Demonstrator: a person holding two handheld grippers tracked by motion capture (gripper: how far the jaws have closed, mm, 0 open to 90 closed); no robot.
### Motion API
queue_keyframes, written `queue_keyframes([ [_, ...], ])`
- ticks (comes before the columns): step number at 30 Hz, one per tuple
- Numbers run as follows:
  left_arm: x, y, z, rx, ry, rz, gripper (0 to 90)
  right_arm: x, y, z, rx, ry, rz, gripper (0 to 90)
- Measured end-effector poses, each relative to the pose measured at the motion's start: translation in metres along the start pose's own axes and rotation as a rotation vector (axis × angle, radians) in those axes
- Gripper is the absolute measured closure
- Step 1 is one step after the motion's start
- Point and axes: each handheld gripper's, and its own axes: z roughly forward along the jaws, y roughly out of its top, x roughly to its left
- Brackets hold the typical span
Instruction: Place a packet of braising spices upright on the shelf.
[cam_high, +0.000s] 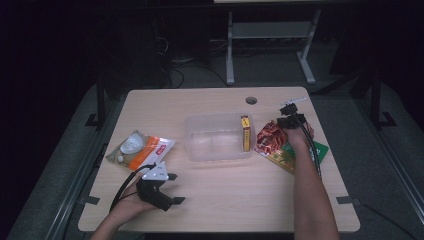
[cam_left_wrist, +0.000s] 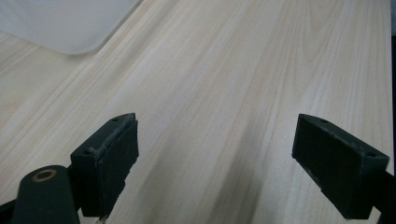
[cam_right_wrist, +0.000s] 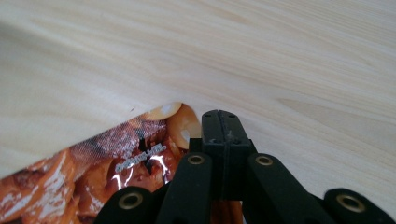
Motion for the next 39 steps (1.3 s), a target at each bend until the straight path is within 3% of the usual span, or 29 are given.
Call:
queue_keyframes([
  [5, -0.002, 0.0, 0.001, 0.006, -0.005, 0.0, 14.1, 0.006, -0.001, -0.003, 0.02, 0.02, -0.052, 90.0],
  [13, -0.003, 0.0, 0.004, 0.019, -0.015, 0.009, 14.1, 0.016, -0.01, -0.011, 0.008, 0.085, -0.094, 90.0],
  [18, -0.004, 0.001, 0.005, 0.025, -0.018, 0.013, 14.1, 0.027, -0.02, -0.02, 0.001, 0.104, -0.149, 90.0],
  [23, -0.005, 0.003, 0.006, 0.029, -0.02, 0.019, 14.1, 0.034, -0.032, -0.03, 0.001, 0.17, -0.162, 90.0],
  [27, -0.006, 0.003, 0.007, 0.028, -0.02, 0.015, 14.1, 0.046, -0.04, -0.04, 0.011, 0.189, -0.209, 90.0],
  [32, -0.007, 0.002, 0.008, 0.022, -0.022, 0.009, 14.1, 0.06, -0.052, -0.05, 0.016, 0.246, -0.244, 90.0],
  [35, -0.007, 0.002, 0.008, 0.038, -0.021, 0.022, 14.1, 0.069, -0.056, -0.056, 0.028, 0.257, -0.279, 90.0],
  [39, -0.009, 0.002, 0.007, 0.024, -0.029, 0.018, 14.1, 0.08, -0.061, -0.064, 0.06, 0.277, -0.308, 90.0],
])
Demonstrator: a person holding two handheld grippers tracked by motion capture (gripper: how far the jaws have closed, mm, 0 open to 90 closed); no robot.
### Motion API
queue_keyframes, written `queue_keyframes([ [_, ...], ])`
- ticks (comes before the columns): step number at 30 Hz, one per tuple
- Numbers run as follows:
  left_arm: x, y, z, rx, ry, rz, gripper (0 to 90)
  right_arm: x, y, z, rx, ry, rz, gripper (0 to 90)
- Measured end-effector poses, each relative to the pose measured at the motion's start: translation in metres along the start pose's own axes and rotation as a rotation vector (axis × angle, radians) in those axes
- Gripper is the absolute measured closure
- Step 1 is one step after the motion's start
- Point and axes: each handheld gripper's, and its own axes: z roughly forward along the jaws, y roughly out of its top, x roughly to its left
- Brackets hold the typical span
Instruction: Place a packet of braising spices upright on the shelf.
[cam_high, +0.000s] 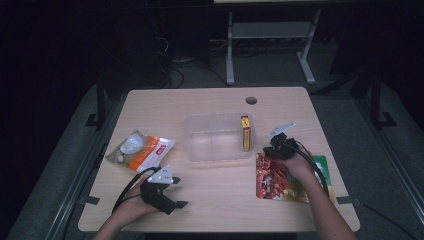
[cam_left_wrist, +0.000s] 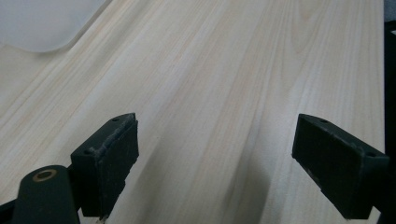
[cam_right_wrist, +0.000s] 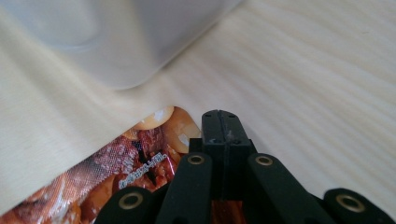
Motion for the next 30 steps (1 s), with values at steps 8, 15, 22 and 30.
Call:
queue_keyframes([
  [8, 0.0, -0.001, -0.001, 0.01, -0.002, 0.009, 14.1, 0.006, -0.009, -0.033, -0.062, -0.036, 0.0, 90.0],
  [15, -0.002, 0.001, 0.001, 0.0, -0.007, 0.009, 14.0, -0.002, -0.046, -0.078, -0.075, -0.134, 0.052, 90.0],
  [22, -0.004, 0.002, 0.003, -0.004, -0.011, 0.004, 14.0, -0.024, -0.088, -0.107, -0.042, -0.229, 0.165, 90.0],
  [30, -0.004, 0.002, 0.002, -0.007, -0.011, 0.006, 14.0, -0.044, -0.117, -0.11, 0.035, -0.259, 0.246, 90.0],
])
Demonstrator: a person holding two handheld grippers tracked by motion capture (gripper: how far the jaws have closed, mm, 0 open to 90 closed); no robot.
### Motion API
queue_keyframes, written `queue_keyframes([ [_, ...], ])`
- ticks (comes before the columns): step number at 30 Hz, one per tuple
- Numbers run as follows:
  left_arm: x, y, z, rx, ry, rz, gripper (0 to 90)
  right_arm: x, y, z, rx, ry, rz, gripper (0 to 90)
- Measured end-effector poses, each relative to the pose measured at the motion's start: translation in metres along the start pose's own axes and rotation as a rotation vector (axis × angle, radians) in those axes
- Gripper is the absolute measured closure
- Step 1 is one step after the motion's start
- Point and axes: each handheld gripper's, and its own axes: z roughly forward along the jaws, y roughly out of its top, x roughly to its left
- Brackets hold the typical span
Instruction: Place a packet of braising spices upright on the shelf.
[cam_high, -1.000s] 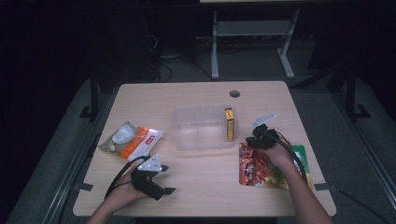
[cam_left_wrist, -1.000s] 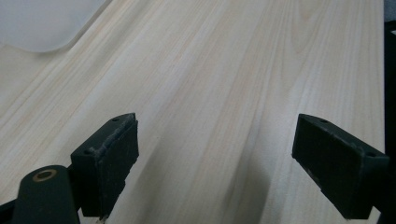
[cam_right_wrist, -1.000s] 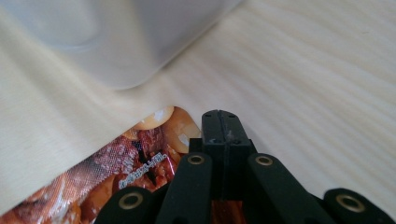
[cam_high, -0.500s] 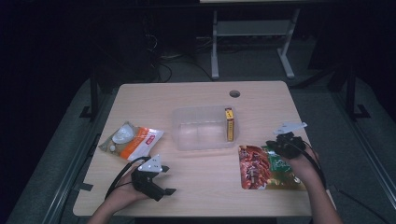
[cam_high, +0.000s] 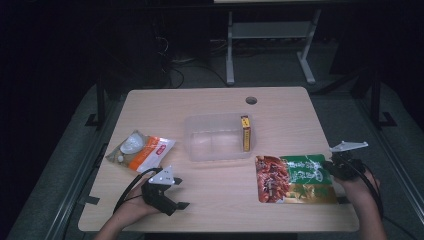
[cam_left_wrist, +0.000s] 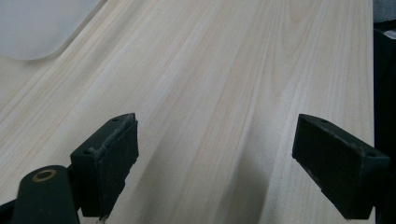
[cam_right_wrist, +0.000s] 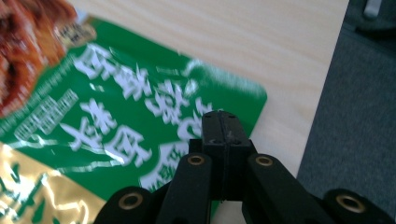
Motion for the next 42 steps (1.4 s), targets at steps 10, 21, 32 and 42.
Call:
queue_keyframes([
  [10, 0.001, 0.001, 0.002, 0.001, -0.006, 0.006, 14.0, 0.005, -0.006, 0.008, 0.084, 0.029, -0.014, 90.0],
  [21, 0.003, 0.008, 0.008, 0.005, -0.024, 0.028, 14.0, 0.01, -0.014, 0.002, 0.098, 0.037, -0.028, 90.0],
  [32, 0.002, 0.012, 0.012, 0.014, -0.038, 0.036, 14.0, 0.012, -0.015, 0.003, 0.067, 0.069, -0.04, 90.0],
  [42, 0.002, 0.012, 0.013, 0.01, -0.04, 0.039, 14.0, 0.022, -0.007, 0.009, 0.047, 0.12, -0.088, 90.0],
])
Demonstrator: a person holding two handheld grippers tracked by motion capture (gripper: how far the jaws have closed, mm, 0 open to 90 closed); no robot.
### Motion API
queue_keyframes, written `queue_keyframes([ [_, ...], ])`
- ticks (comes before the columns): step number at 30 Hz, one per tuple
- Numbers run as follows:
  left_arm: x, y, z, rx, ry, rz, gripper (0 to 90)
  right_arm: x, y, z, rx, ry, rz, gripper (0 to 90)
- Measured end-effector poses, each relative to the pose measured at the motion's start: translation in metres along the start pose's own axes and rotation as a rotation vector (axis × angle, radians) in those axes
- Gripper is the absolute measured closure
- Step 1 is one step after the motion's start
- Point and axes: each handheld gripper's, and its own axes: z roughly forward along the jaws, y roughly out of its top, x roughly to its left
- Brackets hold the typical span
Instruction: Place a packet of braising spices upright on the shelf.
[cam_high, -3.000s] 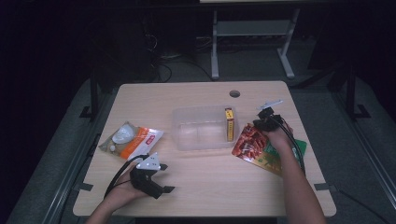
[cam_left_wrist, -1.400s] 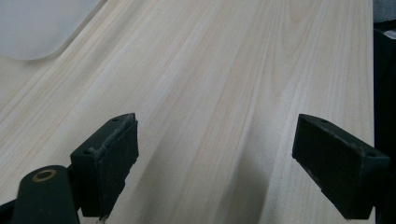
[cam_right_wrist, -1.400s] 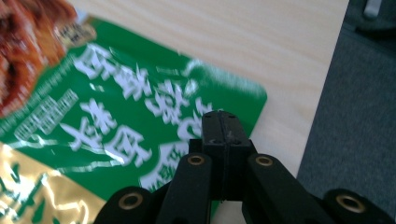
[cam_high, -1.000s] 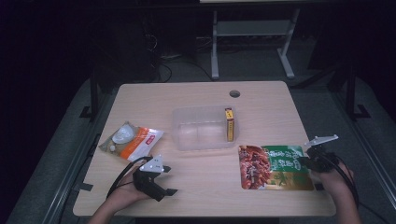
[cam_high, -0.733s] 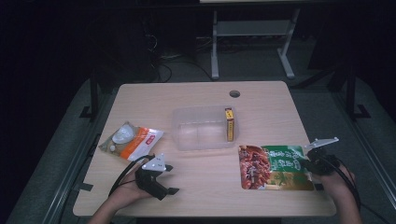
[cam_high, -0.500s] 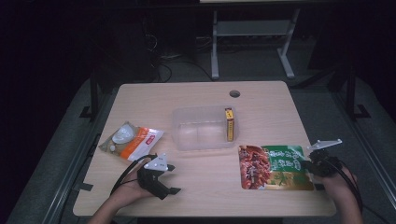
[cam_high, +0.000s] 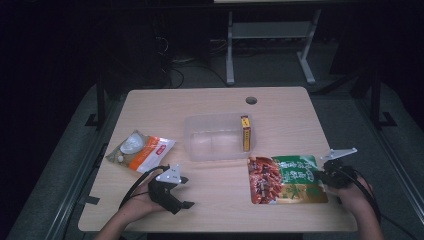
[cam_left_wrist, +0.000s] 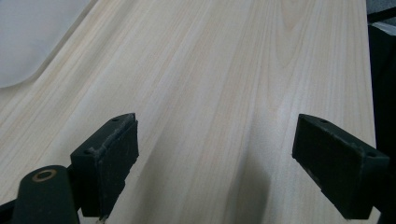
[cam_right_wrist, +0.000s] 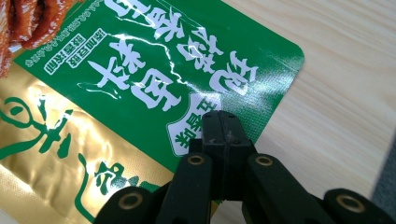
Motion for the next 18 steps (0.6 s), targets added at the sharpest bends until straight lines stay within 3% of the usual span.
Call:
queue_keyframes([
  [18, -0.001, 0.001, 0.001, 0.002, -0.002, 0.003, 14.0, 0.038, 0.025, 0.018, -0.03, 0.119, -0.118, 90.0],
])
